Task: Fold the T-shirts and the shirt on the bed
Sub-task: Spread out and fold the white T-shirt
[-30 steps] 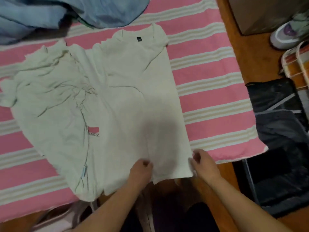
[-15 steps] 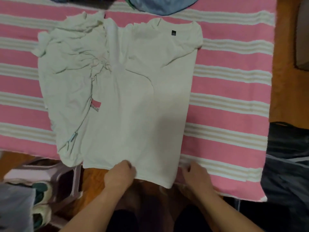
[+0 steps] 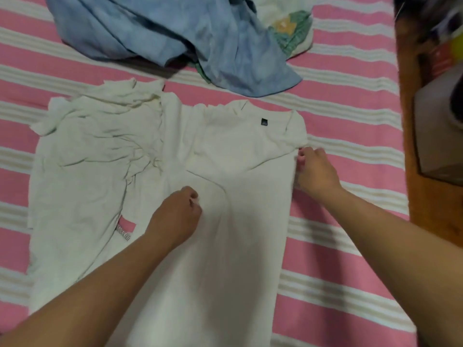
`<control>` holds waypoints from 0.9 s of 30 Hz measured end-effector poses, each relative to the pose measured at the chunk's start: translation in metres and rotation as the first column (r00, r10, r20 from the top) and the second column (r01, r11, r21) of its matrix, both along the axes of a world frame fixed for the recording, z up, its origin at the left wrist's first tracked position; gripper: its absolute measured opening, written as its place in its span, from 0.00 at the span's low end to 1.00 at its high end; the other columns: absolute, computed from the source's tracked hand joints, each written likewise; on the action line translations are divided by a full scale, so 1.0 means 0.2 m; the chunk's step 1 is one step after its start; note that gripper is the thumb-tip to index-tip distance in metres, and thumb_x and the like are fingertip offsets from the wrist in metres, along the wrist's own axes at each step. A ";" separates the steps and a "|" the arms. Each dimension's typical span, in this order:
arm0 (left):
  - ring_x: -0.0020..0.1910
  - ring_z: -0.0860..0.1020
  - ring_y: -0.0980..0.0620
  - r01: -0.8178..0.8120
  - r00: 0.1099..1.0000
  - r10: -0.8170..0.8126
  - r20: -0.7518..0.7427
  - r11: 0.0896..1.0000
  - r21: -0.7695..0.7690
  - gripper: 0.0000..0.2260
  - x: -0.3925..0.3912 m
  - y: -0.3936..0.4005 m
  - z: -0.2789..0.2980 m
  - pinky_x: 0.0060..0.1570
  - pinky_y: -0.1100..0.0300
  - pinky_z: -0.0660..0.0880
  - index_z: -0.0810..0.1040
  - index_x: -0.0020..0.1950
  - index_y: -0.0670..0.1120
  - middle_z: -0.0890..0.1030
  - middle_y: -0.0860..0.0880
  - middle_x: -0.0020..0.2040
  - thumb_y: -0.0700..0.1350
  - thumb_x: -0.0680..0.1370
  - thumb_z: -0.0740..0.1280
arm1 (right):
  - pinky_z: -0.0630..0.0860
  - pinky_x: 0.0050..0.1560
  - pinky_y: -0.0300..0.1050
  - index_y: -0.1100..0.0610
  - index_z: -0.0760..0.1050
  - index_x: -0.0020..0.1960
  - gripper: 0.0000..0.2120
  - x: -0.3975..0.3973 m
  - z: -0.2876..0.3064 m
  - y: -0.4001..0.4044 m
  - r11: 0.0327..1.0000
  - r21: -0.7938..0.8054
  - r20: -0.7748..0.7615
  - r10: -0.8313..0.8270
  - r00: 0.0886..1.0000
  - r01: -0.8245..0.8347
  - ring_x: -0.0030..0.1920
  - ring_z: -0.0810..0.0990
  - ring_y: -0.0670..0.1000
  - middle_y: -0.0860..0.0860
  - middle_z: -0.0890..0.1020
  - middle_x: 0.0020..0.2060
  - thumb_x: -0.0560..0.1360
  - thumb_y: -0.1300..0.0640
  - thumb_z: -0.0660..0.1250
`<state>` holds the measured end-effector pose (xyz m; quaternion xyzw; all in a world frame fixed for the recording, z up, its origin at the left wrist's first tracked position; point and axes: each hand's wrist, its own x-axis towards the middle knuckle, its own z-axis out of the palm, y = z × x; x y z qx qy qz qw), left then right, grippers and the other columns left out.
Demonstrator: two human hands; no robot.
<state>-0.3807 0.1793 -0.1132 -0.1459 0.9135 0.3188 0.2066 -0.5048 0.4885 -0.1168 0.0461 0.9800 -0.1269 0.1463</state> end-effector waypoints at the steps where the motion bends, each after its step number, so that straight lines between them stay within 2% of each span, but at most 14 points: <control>1: 0.53 0.77 0.47 -0.007 0.999 0.008 -0.046 1.000 0.012 0.13 -0.12 0.00 -0.03 0.54 0.50 0.76 0.74 0.65 0.48 0.78 0.48 0.57 0.47 0.82 0.62 | 0.76 0.48 0.51 0.55 0.69 0.68 0.24 -0.07 -0.02 0.01 0.999 0.017 -0.003 0.027 1.000 -0.027 0.51 0.77 0.61 0.56 0.70 0.60 0.73 0.61 0.68; 6: 0.69 0.68 0.37 -0.102 0.957 0.057 -0.284 0.984 -0.146 0.28 -0.74 0.01 -0.19 0.68 0.46 0.67 0.65 0.77 0.42 0.71 0.38 0.70 0.51 0.79 0.65 | 0.75 0.57 0.54 0.54 0.71 0.67 0.21 -0.35 -0.18 0.09 0.995 -0.049 -0.123 0.084 0.989 -0.091 0.57 0.72 0.58 0.55 0.70 0.61 0.74 0.64 0.64; 7: 0.71 0.67 0.37 -0.132 0.955 0.089 -0.282 0.981 -0.139 0.31 -0.85 0.02 -0.20 0.70 0.45 0.66 0.62 0.79 0.42 0.69 0.38 0.73 0.53 0.79 0.67 | 0.74 0.57 0.54 0.54 0.72 0.66 0.22 -0.38 -0.21 0.11 0.991 -0.026 -0.116 0.129 0.985 -0.133 0.58 0.71 0.58 0.56 0.70 0.61 0.73 0.65 0.64; 9: 0.73 0.68 0.38 -0.206 0.956 0.197 -0.219 0.978 -0.021 0.34 -1.03 0.02 -0.23 0.72 0.45 0.66 0.61 0.80 0.43 0.69 0.40 0.75 0.55 0.79 0.68 | 0.73 0.58 0.56 0.55 0.75 0.63 0.22 -0.44 -0.25 0.14 0.970 0.026 -0.154 0.244 0.957 -0.243 0.58 0.69 0.58 0.56 0.72 0.59 0.71 0.67 0.64; 10: 0.70 0.72 0.39 -0.242 0.951 0.248 -0.184 0.969 0.052 0.31 -1.09 0.02 -0.24 0.71 0.46 0.69 0.66 0.78 0.44 0.73 0.41 0.73 0.56 0.78 0.69 | 0.73 0.57 0.55 0.56 0.78 0.61 0.19 -0.47 -0.26 0.17 0.959 0.036 -0.201 0.284 0.938 -0.282 0.58 0.68 0.58 0.56 0.73 0.58 0.71 0.68 0.65; 12: 0.57 0.81 0.41 -0.314 0.917 0.341 -0.205 0.937 0.153 0.16 -1.13 0.03 -0.24 0.61 0.46 0.78 0.80 0.62 0.47 0.82 0.44 0.61 0.52 0.77 0.70 | 0.71 0.59 0.53 0.56 0.83 0.55 0.14 -0.52 -0.26 0.21 0.939 0.044 -0.267 0.340 0.902 -0.341 0.58 0.68 0.58 0.54 0.77 0.57 0.73 0.65 0.66; 14: 0.42 0.82 0.44 -0.398 0.844 0.461 -0.274 0.881 0.256 0.02 -1.09 0.03 -0.21 0.44 0.52 0.81 0.80 0.47 0.48 0.83 0.45 0.46 0.46 0.77 0.69 | 0.70 0.61 0.53 0.56 0.83 0.53 0.11 -0.57 -0.22 0.22 0.922 0.012 -0.300 0.373 0.878 -0.387 0.59 0.71 0.58 0.52 0.80 0.55 0.75 0.60 0.64; 15: 0.37 0.80 0.46 -0.434 0.809 0.517 -0.281 0.847 0.307 0.03 -1.05 0.03 -0.19 0.38 0.56 0.79 0.78 0.46 0.47 0.81 0.47 0.42 0.44 0.78 0.68 | 0.70 0.61 0.54 0.55 0.82 0.52 0.11 -0.60 -0.18 0.20 0.916 -0.025 -0.326 0.372 0.869 -0.401 0.58 0.72 0.57 0.51 0.81 0.52 0.75 0.57 0.62; 16: 0.37 0.77 0.47 -0.463 0.777 0.562 -0.283 0.815 0.349 0.03 -1.02 0.03 -0.17 0.35 0.58 0.76 0.76 0.46 0.45 0.79 0.48 0.40 0.43 0.79 0.66 | 0.70 0.59 0.54 0.55 0.80 0.49 0.10 -0.65 -0.14 0.17 0.908 -0.061 -0.345 0.370 0.862 -0.414 0.55 0.74 0.57 0.51 0.81 0.48 0.76 0.54 0.60; 18: 0.40 0.75 0.46 -0.516 0.718 0.622 -0.313 0.777 0.362 0.02 -0.96 0.00 -0.14 0.39 0.57 0.72 0.73 0.49 0.46 0.77 0.47 0.41 0.44 0.81 0.64 | 0.69 0.50 0.52 0.55 0.75 0.47 0.11 -0.75 -0.10 0.08 0.889 -0.063 -0.310 0.415 0.855 -0.454 0.48 0.75 0.58 0.54 0.81 0.43 0.81 0.51 0.58; 20: 0.40 0.76 0.43 -0.552 0.672 0.647 -0.359 0.762 0.340 0.03 -0.91 -0.04 -0.13 0.41 0.52 0.71 0.70 0.51 0.48 0.77 0.43 0.42 0.46 0.82 0.62 | 0.65 0.43 0.50 0.55 0.74 0.50 0.11 -0.86 -0.11 -0.01 0.873 -0.020 -0.201 0.473 0.858 -0.487 0.47 0.77 0.60 0.57 0.82 0.44 0.83 0.48 0.59; 22: 0.39 0.76 0.44 -0.589 0.629 0.673 -0.390 0.739 0.325 0.04 -0.89 -0.07 -0.13 0.40 0.51 0.71 0.68 0.52 0.48 0.75 0.45 0.40 0.47 0.83 0.60 | 0.69 0.44 0.51 0.55 0.74 0.52 0.14 -0.94 -0.17 -0.08 0.865 0.060 -0.110 0.502 0.858 -0.498 0.48 0.78 0.60 0.55 0.83 0.47 0.82 0.44 0.60; 25: 0.38 0.77 0.40 -0.577 0.664 0.660 -0.351 0.751 0.321 0.04 -0.88 -0.11 -0.16 0.41 0.45 0.75 0.67 0.53 0.52 0.76 0.44 0.38 0.51 0.82 0.60 | 0.71 0.46 0.50 0.51 0.73 0.49 0.19 -0.97 -0.23 -0.07 0.888 0.095 -0.061 0.457 0.887 -0.451 0.45 0.77 0.57 0.51 0.81 0.44 0.80 0.37 0.57; 27: 0.33 0.76 0.43 -0.541 0.745 0.631 -0.214 0.761 0.359 0.06 -0.86 -0.15 -0.18 0.35 0.49 0.74 0.68 0.52 0.55 0.76 0.45 0.36 0.54 0.80 0.63 | 0.70 0.47 0.48 0.50 0.75 0.49 0.18 -0.96 -0.22 -0.02 0.901 0.000 -0.068 0.432 0.899 -0.433 0.45 0.76 0.55 0.48 0.80 0.42 0.78 0.36 0.57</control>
